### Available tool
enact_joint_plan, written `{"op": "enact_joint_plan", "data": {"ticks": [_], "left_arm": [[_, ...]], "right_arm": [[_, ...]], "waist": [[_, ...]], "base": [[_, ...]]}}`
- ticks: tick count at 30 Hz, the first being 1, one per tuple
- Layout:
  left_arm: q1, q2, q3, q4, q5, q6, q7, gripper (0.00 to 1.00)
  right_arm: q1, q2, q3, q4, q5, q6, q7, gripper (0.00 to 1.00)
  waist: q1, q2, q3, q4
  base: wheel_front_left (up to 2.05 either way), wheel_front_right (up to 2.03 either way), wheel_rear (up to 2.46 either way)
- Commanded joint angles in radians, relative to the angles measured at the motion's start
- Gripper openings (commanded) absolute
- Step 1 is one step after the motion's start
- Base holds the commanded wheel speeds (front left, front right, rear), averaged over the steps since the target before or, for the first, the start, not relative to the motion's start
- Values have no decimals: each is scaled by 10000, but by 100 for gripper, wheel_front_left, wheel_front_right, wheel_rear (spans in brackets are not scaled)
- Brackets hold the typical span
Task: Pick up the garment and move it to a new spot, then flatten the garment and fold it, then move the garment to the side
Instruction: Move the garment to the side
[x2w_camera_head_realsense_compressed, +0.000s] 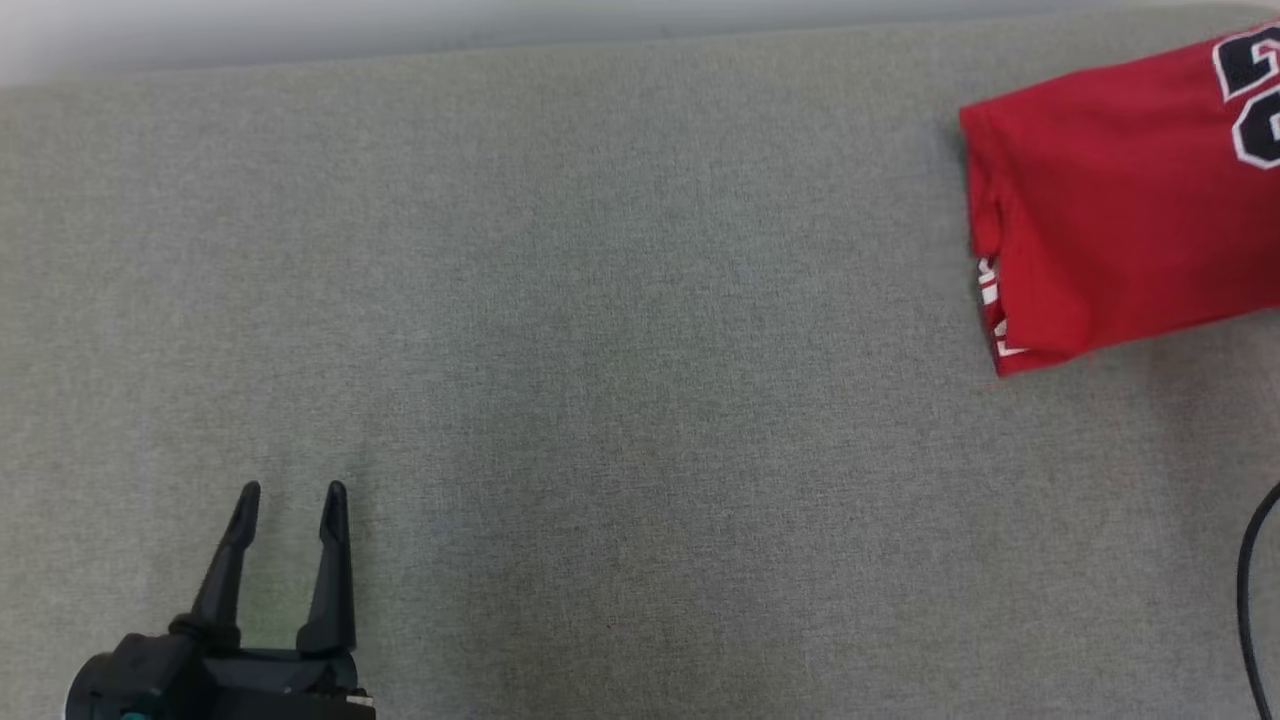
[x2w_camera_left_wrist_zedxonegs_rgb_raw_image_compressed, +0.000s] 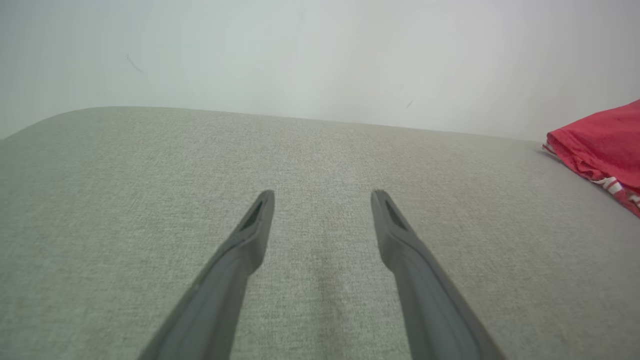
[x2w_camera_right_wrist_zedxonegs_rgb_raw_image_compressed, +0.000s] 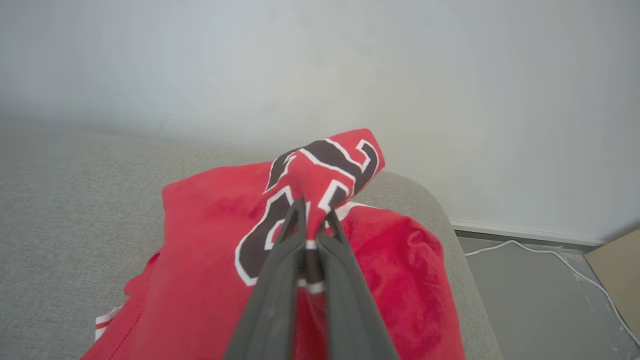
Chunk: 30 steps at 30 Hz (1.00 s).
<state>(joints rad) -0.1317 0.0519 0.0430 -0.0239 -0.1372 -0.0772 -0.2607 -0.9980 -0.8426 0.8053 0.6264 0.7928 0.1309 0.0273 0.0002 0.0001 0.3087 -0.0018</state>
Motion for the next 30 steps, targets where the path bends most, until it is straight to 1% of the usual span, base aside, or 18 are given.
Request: {"op": "enact_joint_plan", "data": {"ticks": [1, 11, 21, 25, 29, 30], "left_arm": [[-65, 41, 67, -50, 61, -1, -46, 100], [62, 165, 392, -719, 410, 33, -45, 100], [235, 306, 513, -1590, 586, 144, -45, 100], [214, 307, 481, -1646, 608, 163, -45, 100], [174, 314, 484, -1637, 594, 162, -45, 100], [164, 315, 486, -1622, 587, 168, -45, 100]], "right_arm": [[-171, -61, 47, -8, 65, -3, -9, 0], [-1496, -980, 686, 476, -79, -4, 183, 0], [-2496, -1690, 1449, 958, -13, -4, 200, 0], [-2770, -1766, 1735, 1169, 96, -4, 178, 0], [-2891, -1648, 2046, 1413, 256, -4, 317, 0], [-2897, -1610, 2209, 1452, 219, -4, 420, 25]], "waist": [[-2, -1, 192, -103], [-2, -1, 779, -233], [-2, -1, 1224, -304], [-2, -1, 1328, -306], [-2, -1, 1403, -303], [-2, -1, 1409, -299]], "base": [[0, 0, 0], [0, 0, 0], [0, 0, 0], [0, 0, 0], [0, 0, 0], [0, 0, 0]]}}
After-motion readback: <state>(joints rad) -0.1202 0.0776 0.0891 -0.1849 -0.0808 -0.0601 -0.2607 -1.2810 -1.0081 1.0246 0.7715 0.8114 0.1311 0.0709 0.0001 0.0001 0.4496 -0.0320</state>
